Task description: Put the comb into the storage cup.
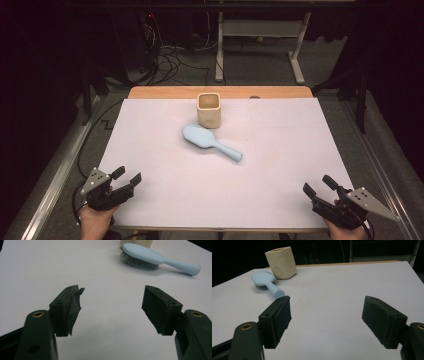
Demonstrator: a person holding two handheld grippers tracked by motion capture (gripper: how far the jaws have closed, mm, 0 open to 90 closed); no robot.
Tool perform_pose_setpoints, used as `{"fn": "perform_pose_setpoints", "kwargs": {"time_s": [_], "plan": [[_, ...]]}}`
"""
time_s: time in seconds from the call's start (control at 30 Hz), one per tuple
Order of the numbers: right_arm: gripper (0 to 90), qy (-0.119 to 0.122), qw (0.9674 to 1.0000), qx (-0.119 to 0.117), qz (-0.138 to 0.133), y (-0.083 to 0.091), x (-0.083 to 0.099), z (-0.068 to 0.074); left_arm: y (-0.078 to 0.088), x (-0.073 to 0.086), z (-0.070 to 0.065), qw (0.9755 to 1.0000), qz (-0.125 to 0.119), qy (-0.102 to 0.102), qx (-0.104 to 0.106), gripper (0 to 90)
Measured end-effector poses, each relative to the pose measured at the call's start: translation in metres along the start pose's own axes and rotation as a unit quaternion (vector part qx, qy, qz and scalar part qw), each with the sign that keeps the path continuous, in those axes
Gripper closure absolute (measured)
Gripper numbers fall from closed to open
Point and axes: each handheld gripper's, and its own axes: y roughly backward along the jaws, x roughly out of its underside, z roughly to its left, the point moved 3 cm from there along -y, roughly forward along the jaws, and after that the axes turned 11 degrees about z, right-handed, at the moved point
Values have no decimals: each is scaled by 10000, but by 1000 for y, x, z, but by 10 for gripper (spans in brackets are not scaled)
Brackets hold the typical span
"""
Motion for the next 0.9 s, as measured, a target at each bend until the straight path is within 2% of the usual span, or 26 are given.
{"fn": "perform_pose_setpoints", "kwargs": {"time_s": [0.4,0.9], "plan": [[241,-74,9999,-78,-128,4,-6,0,0,0,0,10000,-3,-9,-8,316],[240,95,9999,-118,-65,-1,-13,4,0,0,-1,10000,-11,-21,4,316]]}}
